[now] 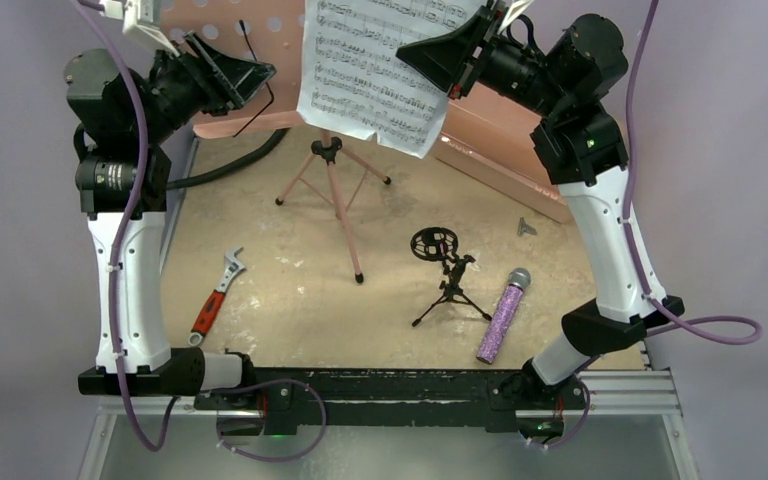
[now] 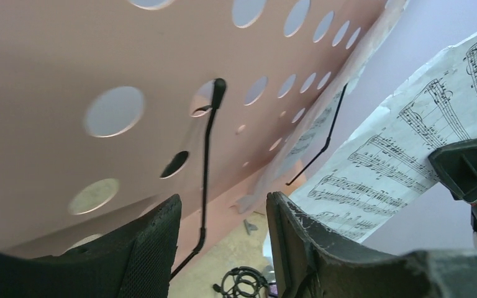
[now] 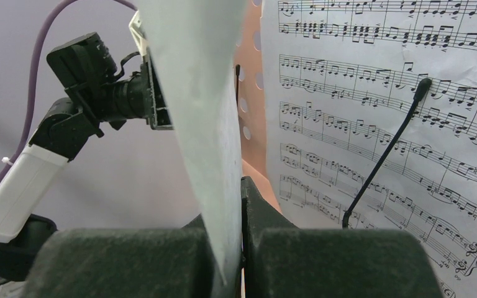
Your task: Set up the instrument practice props
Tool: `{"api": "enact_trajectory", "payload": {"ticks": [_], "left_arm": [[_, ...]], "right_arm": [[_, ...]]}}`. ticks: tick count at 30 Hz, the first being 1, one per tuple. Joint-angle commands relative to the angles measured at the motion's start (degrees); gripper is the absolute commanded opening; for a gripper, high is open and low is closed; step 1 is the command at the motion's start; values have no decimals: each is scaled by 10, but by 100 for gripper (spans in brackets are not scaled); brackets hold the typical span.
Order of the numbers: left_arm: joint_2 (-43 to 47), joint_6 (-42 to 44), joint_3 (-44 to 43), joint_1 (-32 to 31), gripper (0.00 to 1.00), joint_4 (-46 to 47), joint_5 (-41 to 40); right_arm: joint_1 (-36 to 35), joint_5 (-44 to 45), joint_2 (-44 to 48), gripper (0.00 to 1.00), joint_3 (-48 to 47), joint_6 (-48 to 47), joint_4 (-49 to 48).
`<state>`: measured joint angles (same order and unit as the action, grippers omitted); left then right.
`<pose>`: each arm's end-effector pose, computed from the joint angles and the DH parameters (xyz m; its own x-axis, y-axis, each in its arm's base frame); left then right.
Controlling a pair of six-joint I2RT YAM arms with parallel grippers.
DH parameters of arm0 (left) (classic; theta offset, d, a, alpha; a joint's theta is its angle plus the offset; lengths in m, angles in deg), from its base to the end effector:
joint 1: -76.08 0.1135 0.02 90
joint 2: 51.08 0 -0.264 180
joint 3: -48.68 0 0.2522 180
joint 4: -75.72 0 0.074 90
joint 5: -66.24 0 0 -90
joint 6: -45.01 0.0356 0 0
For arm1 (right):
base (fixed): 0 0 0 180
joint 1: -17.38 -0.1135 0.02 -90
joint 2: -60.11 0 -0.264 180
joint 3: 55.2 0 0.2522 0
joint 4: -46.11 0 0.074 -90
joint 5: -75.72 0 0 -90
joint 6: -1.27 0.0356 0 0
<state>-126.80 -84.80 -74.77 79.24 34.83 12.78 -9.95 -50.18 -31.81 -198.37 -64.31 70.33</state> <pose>0.2272 -0.0087 0.5682 -0.2582 -0.5294 -0.8081 0.4955 0.6455 -0.5812 0.2377 0.1463 0.6208 0.0220 0.3883 -0.9212 -0.9280 0.3506 0.1256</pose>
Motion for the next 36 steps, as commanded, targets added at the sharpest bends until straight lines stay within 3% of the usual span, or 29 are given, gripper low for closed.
{"api": "enact_trajectory", "payload": {"ticks": [1,7,15,23,36], "left_arm": [[-8,17,-42,-45,50,-47,-51],[0,34,-27,-49,44,-54,-96],[1,20,1,-54,32,-9,-81],[0,18,11,-54,27,3,-84],[7,8,32,-56,0,50,-69]], "right_arm": [[-3,-3,3,0,-20,-3,-24],[-5,0,-3,0,-24,-6,-29],[-9,7,-23,0,-49,-10,-26],[-15,8,-40,0,-63,-15,-29],[-26,46,-52,0,-74,-23,-23]]}}
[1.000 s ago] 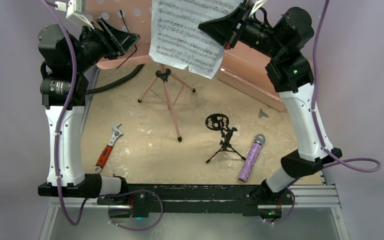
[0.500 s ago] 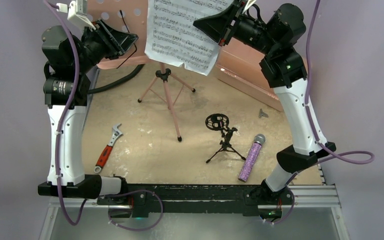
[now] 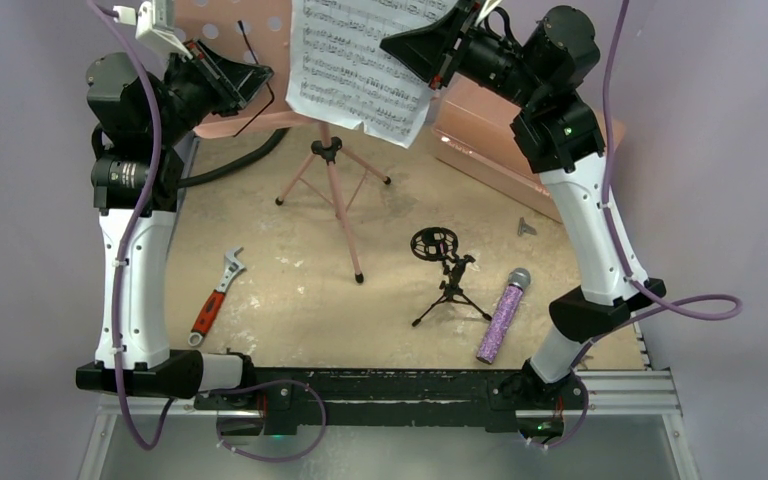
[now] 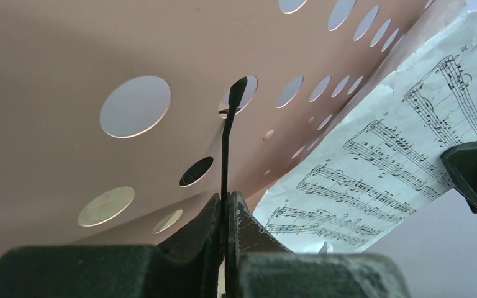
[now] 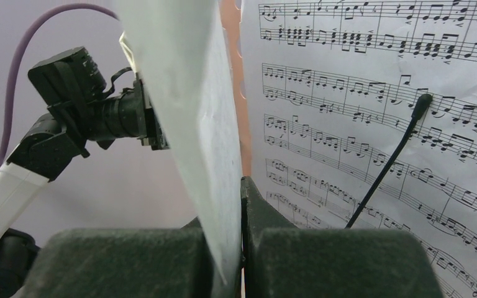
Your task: Set up the instrument practice props
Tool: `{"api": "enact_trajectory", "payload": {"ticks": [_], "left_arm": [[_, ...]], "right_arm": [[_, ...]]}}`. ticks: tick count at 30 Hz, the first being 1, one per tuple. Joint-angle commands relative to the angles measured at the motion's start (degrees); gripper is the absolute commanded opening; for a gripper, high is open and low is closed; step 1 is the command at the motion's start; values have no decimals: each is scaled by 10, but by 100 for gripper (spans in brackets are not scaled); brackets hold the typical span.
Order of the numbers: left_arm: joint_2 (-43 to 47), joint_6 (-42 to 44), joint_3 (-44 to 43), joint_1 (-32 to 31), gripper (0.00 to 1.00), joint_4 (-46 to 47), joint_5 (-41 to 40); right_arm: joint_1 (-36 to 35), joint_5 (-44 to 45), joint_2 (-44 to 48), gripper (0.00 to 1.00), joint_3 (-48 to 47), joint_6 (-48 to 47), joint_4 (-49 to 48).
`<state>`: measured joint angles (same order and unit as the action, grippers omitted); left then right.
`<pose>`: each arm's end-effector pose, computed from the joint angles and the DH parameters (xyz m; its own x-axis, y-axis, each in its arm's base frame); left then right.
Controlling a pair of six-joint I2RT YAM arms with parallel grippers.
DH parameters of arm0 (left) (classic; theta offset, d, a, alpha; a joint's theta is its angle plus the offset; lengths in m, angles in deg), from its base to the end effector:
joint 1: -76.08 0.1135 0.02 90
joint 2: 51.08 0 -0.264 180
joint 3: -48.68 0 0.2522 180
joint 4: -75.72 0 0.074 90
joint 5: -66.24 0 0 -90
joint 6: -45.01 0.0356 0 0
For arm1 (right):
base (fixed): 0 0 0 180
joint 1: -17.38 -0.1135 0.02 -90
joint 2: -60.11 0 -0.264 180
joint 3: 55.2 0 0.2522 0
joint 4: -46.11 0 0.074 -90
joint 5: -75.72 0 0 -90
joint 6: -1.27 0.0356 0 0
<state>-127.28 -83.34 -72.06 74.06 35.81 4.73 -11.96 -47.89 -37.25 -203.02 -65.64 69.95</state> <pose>0.2410 -0.0255 0.5553 -0.2508 -0.5368 -0.8056 0.4470 0.6739 -0.5882 0.2580 0.1676 0.6163 0.0301 0.3916 -0.9196 -0.9254 0.3587 0.1225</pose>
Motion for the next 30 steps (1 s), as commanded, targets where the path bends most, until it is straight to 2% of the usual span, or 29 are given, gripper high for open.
{"api": "enact_trajectory", "payload": {"ticks": [1,30], "left_arm": [[13,-6,6,-4,0,42,14],[48,16,60,-4,0,105,79]], "right_arm": [[-6,28,2,0,-29,-10,-18],[-35,91,-32,0,-53,-45,-9]]}}
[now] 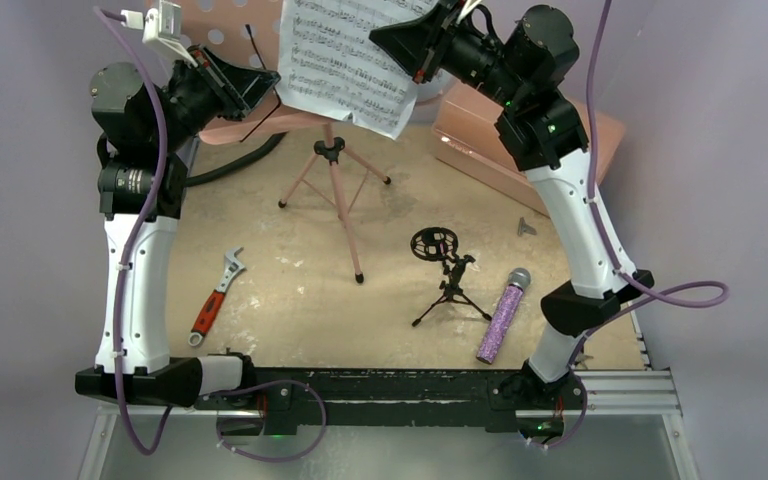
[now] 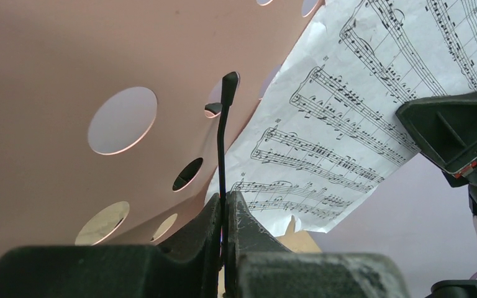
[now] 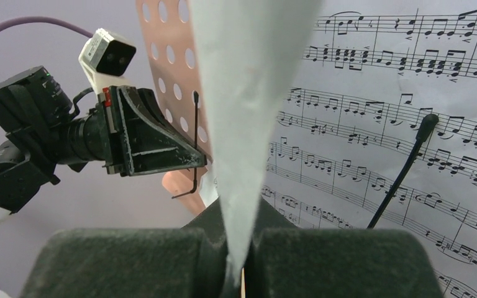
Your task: Set up the instrument practice props
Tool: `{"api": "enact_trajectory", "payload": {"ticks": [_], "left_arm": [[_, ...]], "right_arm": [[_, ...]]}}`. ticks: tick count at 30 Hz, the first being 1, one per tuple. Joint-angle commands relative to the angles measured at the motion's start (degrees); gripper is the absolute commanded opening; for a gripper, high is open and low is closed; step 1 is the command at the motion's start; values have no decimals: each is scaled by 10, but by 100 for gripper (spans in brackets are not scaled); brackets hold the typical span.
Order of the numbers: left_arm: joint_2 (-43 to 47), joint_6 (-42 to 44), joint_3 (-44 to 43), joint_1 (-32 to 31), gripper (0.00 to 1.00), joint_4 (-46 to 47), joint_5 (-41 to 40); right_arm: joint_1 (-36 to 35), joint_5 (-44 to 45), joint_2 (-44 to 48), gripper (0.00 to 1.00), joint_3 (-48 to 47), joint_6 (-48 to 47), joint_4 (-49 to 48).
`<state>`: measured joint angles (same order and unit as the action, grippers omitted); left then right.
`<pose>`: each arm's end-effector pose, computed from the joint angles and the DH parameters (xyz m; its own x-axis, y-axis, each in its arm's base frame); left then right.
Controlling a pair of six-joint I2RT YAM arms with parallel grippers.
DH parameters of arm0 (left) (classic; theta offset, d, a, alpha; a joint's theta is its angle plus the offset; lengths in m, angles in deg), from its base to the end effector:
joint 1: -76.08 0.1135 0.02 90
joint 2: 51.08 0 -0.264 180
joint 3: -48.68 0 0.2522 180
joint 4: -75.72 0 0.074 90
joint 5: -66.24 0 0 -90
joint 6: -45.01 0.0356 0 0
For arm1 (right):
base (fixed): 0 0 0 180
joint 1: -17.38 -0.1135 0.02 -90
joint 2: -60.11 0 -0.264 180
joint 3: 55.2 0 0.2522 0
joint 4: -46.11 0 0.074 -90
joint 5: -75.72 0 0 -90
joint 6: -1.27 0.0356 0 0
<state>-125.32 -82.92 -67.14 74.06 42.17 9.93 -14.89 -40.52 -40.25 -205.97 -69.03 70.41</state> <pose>0.2387 -0.0282 0.5494 -0.2453 -0.5031 -0.8287 0.5419 0.6376 -0.5476 0.2650 0.1859 0.6142 0.0757 0.4054 -0.9110 -0.8923 0.4352 0.1195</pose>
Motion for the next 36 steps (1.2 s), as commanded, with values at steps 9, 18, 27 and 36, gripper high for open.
{"api": "enact_trajectory", "payload": {"ticks": [9,18,27,36], "left_arm": [[43,45,36,-3,0,50,43],[43,73,35,-4,0,69,62],[40,64,34,-3,0,89,73],[34,54,32,-3,0,115,83]], "right_arm": [[-12,25,-6,0,-26,-22,-10],[-19,28,-10,0,-30,-31,-9],[-35,31,-23,0,-42,-43,-11],[-54,34,-40,0,-54,-53,-21]]}}
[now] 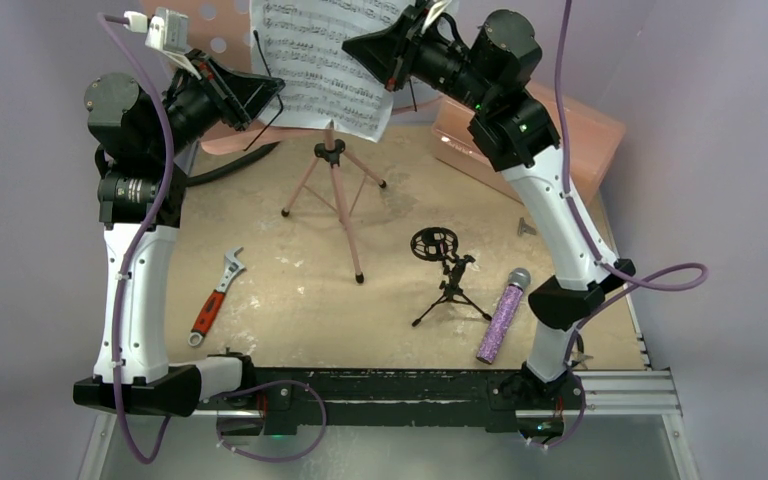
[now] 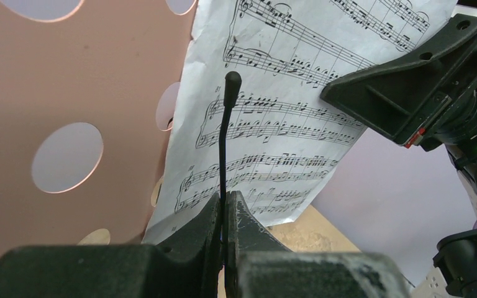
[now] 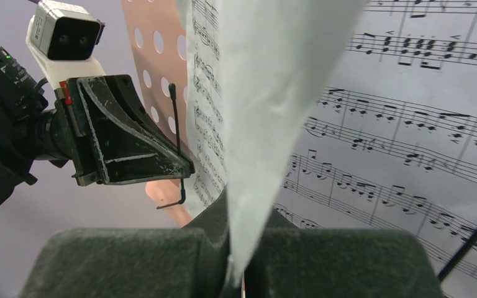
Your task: Set up the instrument practice props
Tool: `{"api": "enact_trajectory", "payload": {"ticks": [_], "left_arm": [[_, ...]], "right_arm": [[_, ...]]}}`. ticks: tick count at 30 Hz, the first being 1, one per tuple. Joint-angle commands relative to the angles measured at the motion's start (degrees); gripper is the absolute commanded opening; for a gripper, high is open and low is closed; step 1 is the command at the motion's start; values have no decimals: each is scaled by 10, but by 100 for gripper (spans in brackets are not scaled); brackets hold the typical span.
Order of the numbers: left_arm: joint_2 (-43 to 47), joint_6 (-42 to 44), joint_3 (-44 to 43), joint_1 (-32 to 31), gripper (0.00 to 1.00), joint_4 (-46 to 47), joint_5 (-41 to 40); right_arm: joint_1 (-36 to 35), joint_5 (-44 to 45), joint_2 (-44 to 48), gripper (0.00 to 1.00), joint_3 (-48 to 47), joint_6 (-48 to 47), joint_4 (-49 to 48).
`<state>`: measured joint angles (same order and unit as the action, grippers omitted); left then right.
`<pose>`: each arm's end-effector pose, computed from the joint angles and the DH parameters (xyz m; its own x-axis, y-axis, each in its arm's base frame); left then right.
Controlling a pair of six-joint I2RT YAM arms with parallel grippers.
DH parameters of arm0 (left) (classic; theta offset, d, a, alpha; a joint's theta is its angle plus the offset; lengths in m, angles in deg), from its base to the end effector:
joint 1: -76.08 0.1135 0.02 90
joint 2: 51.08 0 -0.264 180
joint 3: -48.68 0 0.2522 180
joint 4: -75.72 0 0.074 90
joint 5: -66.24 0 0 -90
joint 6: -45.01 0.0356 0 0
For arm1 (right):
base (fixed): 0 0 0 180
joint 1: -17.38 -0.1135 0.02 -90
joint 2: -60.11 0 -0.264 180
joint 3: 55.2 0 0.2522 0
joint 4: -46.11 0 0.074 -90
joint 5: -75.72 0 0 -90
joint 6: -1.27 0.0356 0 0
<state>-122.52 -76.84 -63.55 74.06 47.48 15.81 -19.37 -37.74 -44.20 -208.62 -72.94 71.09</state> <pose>0.2250 -0.0306 0.5506 -0.1578 -0.4015 -0.9022 0.6655 0.6317 -0.3975 0.2701 0.2194 0.6036 0.0866 0.3762 -0.9225 -0.8974 0.4315 0.0917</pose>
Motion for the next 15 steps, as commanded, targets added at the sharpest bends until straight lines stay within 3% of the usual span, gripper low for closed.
{"api": "enact_trajectory", "payload": {"ticks": [1,15], "left_arm": [[6,-7,-4,-3,0,64,24],[3,-3,-13,-4,0,65,31]], "right_arm": [[-12,7,-2,0,-28,-16,-29],[-53,27,-33,0,-51,-35,-59]]}}
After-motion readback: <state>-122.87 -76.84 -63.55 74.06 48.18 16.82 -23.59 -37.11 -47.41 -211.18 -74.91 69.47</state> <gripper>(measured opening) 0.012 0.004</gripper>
